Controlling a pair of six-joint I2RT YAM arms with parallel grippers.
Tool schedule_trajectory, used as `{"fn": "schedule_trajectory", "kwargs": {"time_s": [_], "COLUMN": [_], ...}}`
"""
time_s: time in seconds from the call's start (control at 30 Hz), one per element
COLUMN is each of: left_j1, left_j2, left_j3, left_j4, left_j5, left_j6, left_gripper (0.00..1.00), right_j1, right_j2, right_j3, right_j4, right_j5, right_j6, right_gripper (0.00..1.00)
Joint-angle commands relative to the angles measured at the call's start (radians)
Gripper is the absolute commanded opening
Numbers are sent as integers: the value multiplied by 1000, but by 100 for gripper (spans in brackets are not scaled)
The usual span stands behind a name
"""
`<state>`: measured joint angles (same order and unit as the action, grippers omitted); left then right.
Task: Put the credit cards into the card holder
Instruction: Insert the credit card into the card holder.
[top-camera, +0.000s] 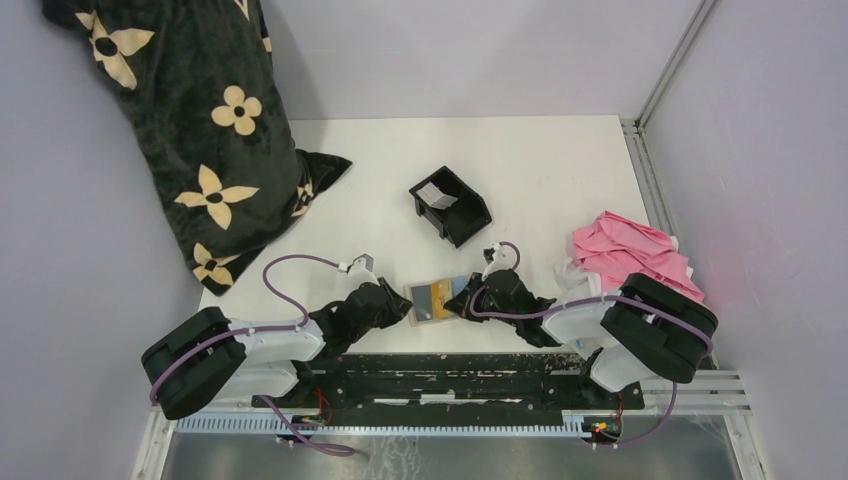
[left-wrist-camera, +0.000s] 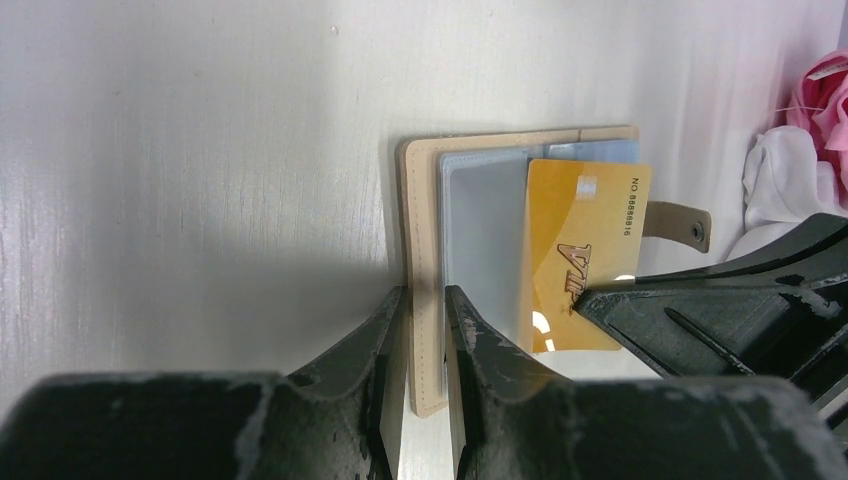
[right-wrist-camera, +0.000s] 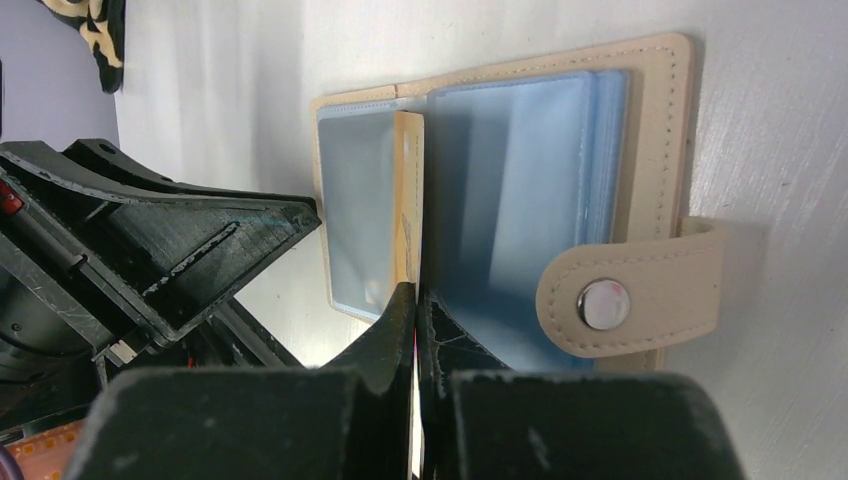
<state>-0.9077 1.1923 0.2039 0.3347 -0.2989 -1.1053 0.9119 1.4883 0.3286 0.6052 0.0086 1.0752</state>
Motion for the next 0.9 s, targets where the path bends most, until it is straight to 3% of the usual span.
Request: {"fn": "schedule_trajectory", "kwargs": {"time_s": [0.0, 0.87], "left_j1": [-4, -7], "left_j2": [14, 25], "left_j3": [-14, -14], "left_j4": [-59, -48], "left_j5": [-36, -47], "left_j6": [-38, -22], "left_gripper": [27, 27], "right_j1": [27, 36], "right_j2": [0, 70], "right_j3": [-28, -43], "right_j4": [-153, -85], "right_j5": [0, 3], "right_j6": [-9, 140], "right_gripper": [1, 1]}}
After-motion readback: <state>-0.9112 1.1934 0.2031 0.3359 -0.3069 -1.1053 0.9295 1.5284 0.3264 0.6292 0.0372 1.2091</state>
